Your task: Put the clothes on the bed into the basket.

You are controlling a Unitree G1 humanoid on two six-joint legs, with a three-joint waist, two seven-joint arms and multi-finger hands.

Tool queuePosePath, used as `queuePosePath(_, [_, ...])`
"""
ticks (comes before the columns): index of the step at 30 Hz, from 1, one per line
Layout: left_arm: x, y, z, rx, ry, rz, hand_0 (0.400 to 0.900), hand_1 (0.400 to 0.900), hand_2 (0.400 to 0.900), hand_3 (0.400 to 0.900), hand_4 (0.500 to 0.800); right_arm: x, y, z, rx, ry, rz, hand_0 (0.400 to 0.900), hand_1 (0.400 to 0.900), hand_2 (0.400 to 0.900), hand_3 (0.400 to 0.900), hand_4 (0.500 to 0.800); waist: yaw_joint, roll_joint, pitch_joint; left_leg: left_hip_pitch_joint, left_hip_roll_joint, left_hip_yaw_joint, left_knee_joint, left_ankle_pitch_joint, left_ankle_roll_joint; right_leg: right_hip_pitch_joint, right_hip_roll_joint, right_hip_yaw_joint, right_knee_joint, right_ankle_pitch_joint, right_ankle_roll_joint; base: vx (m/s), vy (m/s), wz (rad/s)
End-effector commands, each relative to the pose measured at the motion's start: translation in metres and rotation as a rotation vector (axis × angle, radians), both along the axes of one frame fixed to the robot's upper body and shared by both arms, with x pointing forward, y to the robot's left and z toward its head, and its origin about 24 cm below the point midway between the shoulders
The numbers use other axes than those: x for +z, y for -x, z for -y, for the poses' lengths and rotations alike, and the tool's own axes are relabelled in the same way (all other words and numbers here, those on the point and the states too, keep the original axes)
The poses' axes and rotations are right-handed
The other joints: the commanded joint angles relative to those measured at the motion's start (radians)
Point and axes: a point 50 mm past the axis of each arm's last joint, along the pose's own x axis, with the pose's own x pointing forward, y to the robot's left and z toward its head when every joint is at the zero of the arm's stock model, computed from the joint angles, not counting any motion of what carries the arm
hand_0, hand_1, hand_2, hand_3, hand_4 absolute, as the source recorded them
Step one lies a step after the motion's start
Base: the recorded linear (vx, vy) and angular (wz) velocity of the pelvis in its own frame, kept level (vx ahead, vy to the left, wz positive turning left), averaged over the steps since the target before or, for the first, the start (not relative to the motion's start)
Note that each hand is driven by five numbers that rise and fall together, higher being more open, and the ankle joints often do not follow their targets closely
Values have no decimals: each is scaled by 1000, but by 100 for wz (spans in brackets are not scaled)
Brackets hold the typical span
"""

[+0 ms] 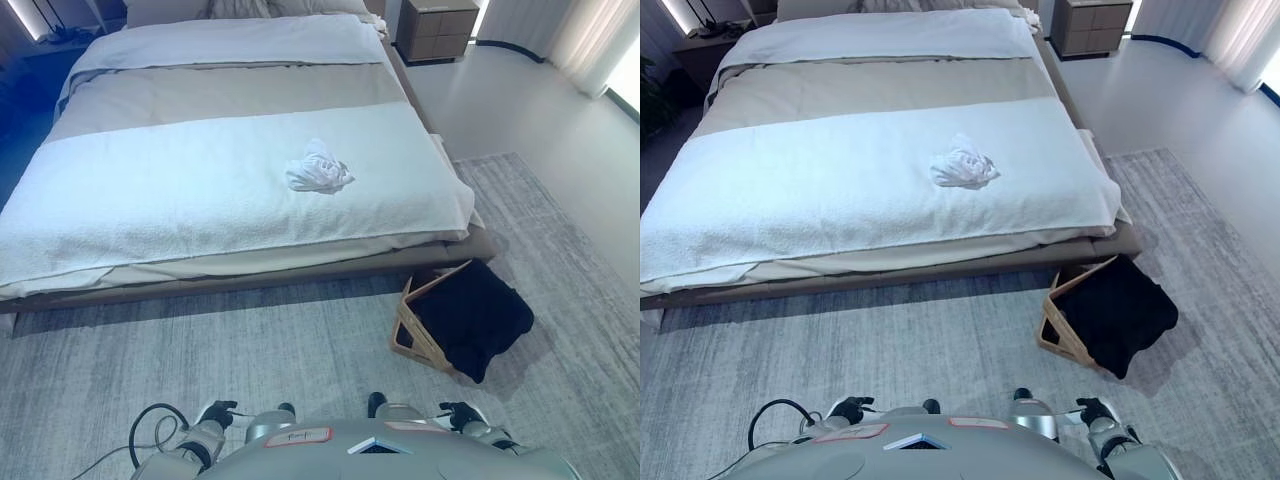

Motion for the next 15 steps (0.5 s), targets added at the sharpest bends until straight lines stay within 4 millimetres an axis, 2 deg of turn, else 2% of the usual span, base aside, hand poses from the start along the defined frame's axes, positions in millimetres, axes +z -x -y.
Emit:
queuePosePath(1, [2, -12, -2, -38, -26, 17, 900, 900, 900, 900, 800, 5, -16, 11, 52, 69, 4, 900, 900, 900, 900, 800, 15, -36, 33, -15, -83, 117, 5, -5, 40, 35, 25, -28, 4, -31, 21, 0, 0, 0])
queuePosePath(15, [1, -12, 1, -45, -6, 13, 900, 900, 900, 900, 800, 6, -15, 15, 58, 76, -8, 900, 900, 900, 900, 800, 11, -32, 36, -15, -79, 117, 5, -6, 38, 30, 28, -27, 4, -34, 19, 0, 0, 0])
